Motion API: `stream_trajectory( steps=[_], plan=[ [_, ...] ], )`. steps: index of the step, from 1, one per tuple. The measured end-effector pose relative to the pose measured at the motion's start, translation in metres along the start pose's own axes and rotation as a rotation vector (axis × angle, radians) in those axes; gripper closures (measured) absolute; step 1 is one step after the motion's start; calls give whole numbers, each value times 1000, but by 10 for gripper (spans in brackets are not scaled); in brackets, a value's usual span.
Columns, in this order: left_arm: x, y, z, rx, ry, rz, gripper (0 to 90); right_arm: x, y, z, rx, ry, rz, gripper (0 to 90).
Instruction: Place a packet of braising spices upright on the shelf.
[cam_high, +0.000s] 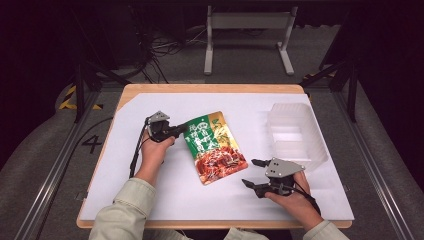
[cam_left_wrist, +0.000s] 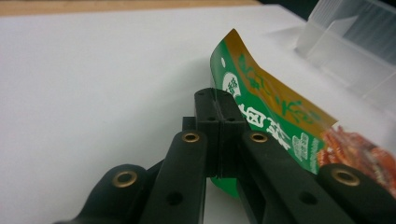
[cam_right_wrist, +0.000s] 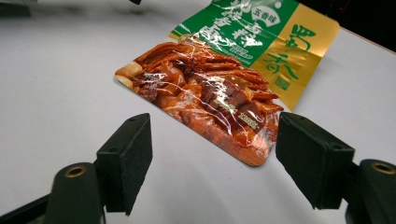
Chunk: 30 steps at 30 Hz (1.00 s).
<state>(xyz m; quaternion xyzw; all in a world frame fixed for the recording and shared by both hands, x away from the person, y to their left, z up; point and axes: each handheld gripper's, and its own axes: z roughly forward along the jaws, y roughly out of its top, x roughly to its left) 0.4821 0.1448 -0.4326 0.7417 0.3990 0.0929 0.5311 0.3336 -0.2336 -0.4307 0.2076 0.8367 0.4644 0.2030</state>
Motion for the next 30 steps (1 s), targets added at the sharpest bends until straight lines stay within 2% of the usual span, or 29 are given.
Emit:
stream_trajectory(
  steps=[2, 6, 9, 11, 12, 13, 20, 26, 30],
  plan=[
    [-4, 3, -5, -25, -13, 1, 900, -1, 1, -1, -4, -7, 4, 281],
    [-13, 9, -14, -69, -23, 38, 900, -6, 6, -7, -18, -20, 8, 292],
    [-17, 12, -19, -85, -36, 45, 900, -9, 9, -12, -31, -30, 18, 297],
    [-25, 18, -26, -88, -43, 83, 900, -11, 10, -15, -36, -34, 22, 298],
    [-25, 18, -26, -88, -43, 83, 900, -12, 11, -16, -40, -35, 25, 299],
    [-29, 21, -29, -94, -47, 103, 900, -12, 11, -16, -40, -35, 25, 299],
    [-66, 42, -47, -151, -92, 225, 900, -18, 18, -22, -57, -44, 38, 305],
    [-93, 51, -59, -193, -141, 293, 900, -23, 23, -27, -70, -47, 46, 308],
    [-107, 54, -65, -203, -163, 332, 900, -26, 28, -29, -81, -47, 52, 303]
  ],
)
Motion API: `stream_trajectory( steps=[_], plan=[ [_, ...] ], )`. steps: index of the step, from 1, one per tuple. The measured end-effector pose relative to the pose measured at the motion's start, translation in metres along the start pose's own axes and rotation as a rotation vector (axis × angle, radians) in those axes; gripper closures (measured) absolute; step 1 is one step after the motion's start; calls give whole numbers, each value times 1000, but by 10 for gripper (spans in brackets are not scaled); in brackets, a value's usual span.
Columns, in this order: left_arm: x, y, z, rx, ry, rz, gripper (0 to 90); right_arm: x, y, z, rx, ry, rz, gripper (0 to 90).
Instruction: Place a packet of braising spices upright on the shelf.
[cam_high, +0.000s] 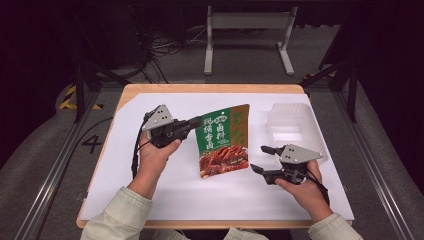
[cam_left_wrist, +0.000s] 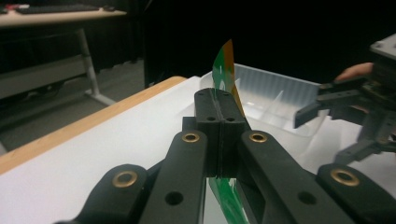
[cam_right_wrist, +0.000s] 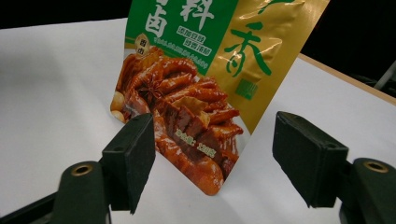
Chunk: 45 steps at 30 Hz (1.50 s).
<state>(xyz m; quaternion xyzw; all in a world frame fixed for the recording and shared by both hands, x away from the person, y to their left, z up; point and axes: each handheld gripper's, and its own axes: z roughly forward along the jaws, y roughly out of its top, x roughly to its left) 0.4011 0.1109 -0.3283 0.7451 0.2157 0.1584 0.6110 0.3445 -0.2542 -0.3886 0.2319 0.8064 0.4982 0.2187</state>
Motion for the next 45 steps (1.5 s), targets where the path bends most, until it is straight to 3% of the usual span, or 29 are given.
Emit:
stream_trajectory(
  steps=[9, 19, 22, 33, 41, 45],
  plan=[
    [-16, 14, -3, -18, -29, 64, 900, -16, 17, -3, -11, 26, 31, 238],
    [-29, 29, -8, -37, -63, 98, 900, -28, 23, 5, -37, 80, 53, 213],
    [-31, 32, -9, -43, -69, 110, 900, -28, 25, 11, -53, 115, 61, 213],
    [-43, 41, -11, -64, -111, 124, 900, -30, 29, 41, -72, 168, 74, 213],
    [-51, 49, -13, -71, -145, 137, 900, -24, 28, 55, -132, 268, 61, 235],
    [-55, 52, -13, -81, -154, 139, 900, -18, 30, 58, -146, 284, 41, 258]
  ],
)
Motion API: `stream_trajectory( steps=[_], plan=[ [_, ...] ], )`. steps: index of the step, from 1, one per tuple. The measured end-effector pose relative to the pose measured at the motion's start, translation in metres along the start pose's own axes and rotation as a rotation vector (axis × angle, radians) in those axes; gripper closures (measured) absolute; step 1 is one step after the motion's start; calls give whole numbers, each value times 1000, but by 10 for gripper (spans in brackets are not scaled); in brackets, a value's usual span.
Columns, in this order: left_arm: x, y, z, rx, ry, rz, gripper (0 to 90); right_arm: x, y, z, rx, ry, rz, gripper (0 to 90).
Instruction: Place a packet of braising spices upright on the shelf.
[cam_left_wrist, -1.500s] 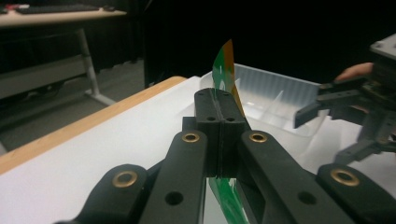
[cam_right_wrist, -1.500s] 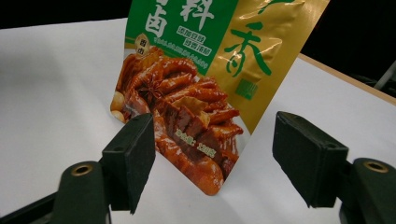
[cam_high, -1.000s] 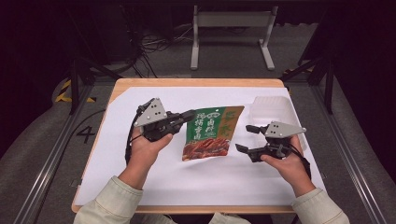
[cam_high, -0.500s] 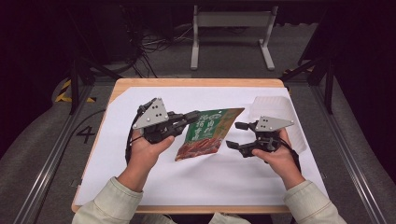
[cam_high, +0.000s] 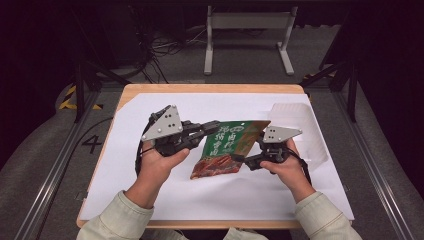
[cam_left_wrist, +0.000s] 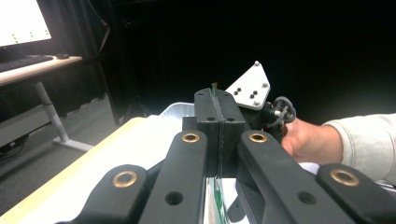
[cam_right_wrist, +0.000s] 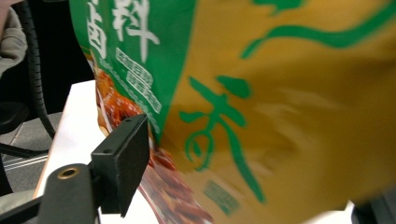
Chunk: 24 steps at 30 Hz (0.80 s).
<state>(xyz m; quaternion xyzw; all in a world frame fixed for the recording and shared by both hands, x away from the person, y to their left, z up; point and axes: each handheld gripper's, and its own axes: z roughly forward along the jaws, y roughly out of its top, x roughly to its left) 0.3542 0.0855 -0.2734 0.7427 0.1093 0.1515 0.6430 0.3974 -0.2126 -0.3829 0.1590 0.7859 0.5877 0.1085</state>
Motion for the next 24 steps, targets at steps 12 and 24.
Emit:
stream_trajectory(
  steps=[12, 24],
  plan=[
    [-1, 3, 2, -8, 2, 1, 900, 8, 3, 4, -4, 1, -47, 384],
    [0, 3, 1, -11, 7, -2, 900, 17, 8, 5, 47, 46, -106, 738]
  ],
)
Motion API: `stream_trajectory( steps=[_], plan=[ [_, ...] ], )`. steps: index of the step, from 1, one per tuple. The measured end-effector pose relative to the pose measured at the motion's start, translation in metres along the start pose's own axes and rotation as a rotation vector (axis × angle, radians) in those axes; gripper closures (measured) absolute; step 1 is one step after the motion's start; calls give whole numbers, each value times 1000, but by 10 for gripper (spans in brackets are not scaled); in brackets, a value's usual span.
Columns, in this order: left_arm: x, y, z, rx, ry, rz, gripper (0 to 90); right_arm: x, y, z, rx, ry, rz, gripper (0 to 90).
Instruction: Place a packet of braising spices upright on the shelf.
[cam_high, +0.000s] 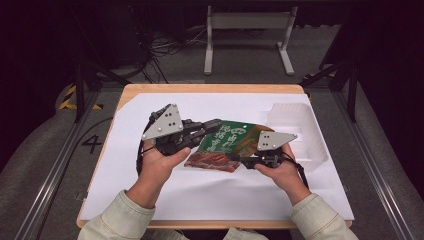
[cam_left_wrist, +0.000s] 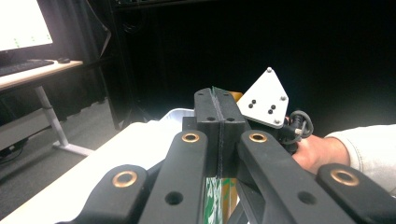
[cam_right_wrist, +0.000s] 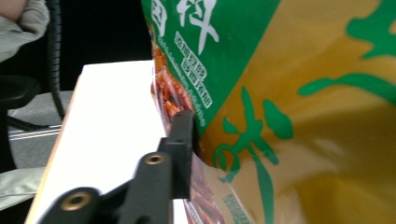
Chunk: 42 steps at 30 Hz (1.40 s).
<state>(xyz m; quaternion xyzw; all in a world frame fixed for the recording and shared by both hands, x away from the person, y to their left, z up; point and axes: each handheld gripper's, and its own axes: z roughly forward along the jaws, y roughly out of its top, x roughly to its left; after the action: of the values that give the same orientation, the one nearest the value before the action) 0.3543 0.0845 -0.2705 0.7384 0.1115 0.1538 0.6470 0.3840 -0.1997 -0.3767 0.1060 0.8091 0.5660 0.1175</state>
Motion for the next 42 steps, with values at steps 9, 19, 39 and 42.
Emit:
stream_trajectory(
  steps=[9, 19, 39, 42],
  plan=[
    [-1, 0, -1, -14, 6, 6, 900, 0, 5, -7, 21, 25, -15, 887],
    [-1, 1, -4, -6, 10, 12, 900, -2, 13, -14, 62, 23, -28, 897],
    [12, -21, -19, 127, 74, -47, 573, -16, 28, -43, 155, -25, 16, 898],
    [17, -30, -24, 154, 105, -50, 545, -20, 32, -48, 189, -47, 49, 898]
  ],
)
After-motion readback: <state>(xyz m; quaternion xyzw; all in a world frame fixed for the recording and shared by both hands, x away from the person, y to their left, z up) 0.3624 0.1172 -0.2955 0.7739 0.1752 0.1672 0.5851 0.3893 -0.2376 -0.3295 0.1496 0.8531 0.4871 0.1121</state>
